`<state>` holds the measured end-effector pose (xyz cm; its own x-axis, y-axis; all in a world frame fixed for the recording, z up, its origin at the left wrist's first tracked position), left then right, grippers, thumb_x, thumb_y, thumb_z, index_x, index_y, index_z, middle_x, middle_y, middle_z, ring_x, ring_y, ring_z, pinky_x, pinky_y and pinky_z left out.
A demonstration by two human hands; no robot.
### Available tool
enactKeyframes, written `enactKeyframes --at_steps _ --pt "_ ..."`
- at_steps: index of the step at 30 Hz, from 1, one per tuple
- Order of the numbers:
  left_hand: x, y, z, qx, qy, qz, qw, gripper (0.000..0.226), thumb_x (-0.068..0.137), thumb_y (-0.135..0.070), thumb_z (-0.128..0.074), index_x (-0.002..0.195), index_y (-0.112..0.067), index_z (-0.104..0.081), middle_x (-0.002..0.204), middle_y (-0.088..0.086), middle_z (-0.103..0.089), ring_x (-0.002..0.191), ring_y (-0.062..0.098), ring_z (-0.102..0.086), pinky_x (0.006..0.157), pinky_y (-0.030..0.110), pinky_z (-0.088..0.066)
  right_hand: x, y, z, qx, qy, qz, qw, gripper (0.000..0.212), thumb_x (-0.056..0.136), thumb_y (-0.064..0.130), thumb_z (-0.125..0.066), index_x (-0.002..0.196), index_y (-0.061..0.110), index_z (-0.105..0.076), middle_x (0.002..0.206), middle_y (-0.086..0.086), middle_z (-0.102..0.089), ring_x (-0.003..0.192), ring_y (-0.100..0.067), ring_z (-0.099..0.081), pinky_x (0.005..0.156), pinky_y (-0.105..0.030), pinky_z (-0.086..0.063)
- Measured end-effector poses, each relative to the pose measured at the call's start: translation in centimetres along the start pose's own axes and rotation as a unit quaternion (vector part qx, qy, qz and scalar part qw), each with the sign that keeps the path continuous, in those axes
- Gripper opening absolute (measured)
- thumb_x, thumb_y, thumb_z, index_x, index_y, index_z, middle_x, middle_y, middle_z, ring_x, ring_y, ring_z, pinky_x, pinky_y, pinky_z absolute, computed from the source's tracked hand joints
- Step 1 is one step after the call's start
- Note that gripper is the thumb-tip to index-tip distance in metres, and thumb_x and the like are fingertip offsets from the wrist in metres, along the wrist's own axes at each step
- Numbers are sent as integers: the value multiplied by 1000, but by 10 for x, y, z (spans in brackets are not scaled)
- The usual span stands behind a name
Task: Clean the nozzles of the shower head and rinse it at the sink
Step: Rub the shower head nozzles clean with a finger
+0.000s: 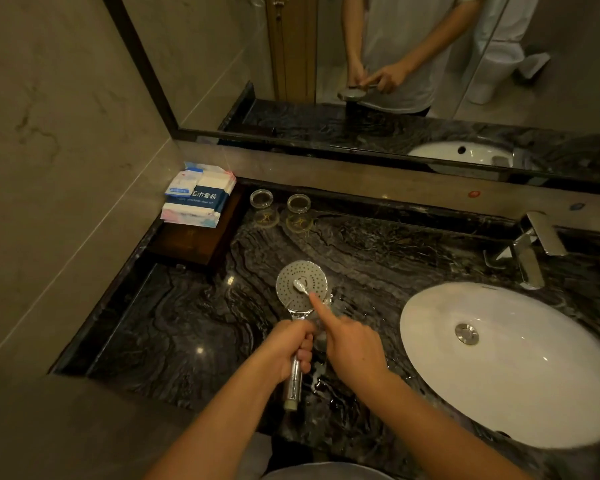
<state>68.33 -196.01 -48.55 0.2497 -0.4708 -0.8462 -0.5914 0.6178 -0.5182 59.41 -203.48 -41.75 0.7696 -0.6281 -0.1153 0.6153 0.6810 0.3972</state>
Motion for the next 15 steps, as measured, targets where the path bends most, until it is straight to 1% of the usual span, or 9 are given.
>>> enactKeyframes --at_steps 3,6,10,15 --pt "3 -3 -3 -15 6 6 1000 35 89 -9 -56 57 -18 -43 46 -4 -28 32 9 -24 39 15 -26 5 -1 5 -2 -4 -6 1000 79 99 20 -39 146 55 14 93 -4 -64 77 -25 -63 66 -41 -52" --pt "4 -5 1 -30 11 13 999 35 90 -10 -56 58 -18 -43 45 -5 -29 32 9 -25 36 17 -27 -4 -4 -1 -5 8 -5 1000 80 99 23 -41 148 56 13 96 -4 -66 80 -26 -65 66 -39 -52" --pt "7 -4 7 -52 14 21 998 36 90 -11 -56 58 -19 -43 44 -6 -31 31 8 -25 33 18 -28 -20 -7 -11 -4 25 -3 1000 81 101 24 -40 143 57 21 98 -3 -65 82 -24 -66 67 -38 -50" --pt "7 1 1 -56 22 28 998 34 89 -11 -56 59 -18 -43 44 -6 -30 31 8 -26 34 17 -27 -6 -10 -2 -7 13 -6 1000 81 100 24 -41 142 58 19 96 -6 -66 80 -27 -65 66 -40 -52"
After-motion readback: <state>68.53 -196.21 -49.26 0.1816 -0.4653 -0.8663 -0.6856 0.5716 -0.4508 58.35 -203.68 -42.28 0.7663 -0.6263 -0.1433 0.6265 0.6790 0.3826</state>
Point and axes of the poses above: each hand's wrist, its own x-axis towards the middle knuckle, its own z-axis out of the back of the hand, y = z × x, the point moved 7 cm from there along x, towards the middle knuckle
